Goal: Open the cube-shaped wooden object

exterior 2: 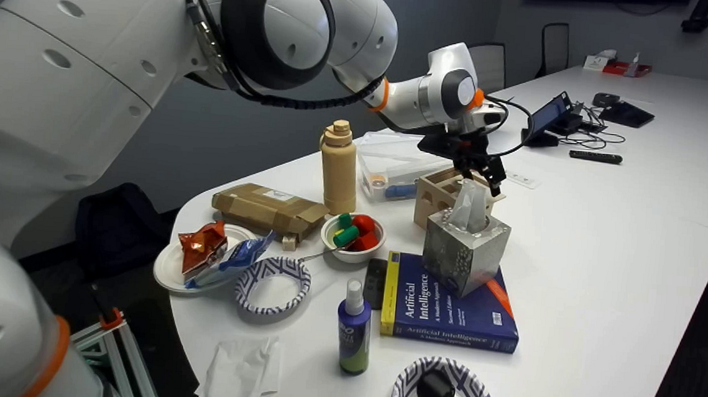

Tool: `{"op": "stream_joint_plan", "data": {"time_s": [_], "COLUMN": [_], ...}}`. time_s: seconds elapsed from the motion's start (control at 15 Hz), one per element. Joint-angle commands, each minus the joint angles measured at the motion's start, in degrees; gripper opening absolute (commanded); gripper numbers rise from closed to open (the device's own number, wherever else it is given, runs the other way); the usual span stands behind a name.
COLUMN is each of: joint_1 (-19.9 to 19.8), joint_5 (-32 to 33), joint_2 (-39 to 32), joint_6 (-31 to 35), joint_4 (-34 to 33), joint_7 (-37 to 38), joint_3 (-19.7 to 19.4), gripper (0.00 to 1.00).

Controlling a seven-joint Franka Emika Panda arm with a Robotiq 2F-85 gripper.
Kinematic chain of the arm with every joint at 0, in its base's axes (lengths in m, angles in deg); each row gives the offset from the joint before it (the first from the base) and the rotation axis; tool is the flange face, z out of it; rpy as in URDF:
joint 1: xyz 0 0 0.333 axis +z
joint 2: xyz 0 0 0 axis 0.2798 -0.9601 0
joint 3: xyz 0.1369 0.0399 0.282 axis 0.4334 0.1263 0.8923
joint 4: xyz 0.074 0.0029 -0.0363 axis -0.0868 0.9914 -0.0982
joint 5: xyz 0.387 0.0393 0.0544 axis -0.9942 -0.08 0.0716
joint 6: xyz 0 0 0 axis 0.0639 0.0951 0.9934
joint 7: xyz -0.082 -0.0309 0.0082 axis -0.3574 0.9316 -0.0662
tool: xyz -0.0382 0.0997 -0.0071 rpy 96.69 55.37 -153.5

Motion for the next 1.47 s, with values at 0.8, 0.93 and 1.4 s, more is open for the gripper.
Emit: {"op": "stream_joint_plan", "data": {"time_s": [0.8, 0.93, 1.4], "joint_1": [0.0, -0.1, -0.4], "joint_5": [2.1, 2.3, 1.9], "joint_2": [-1.7, -1.8, -0.7], "joint_6": [-1.6, -1.6, -1.9], "joint_4": [-2.4, -2.5, -2.1], "joint_7": [2.2, 2.4, 1.9], "joint_3": [-3.0, -3.2, -2.6], "gripper": [1.0, 1.0, 1.0]}}
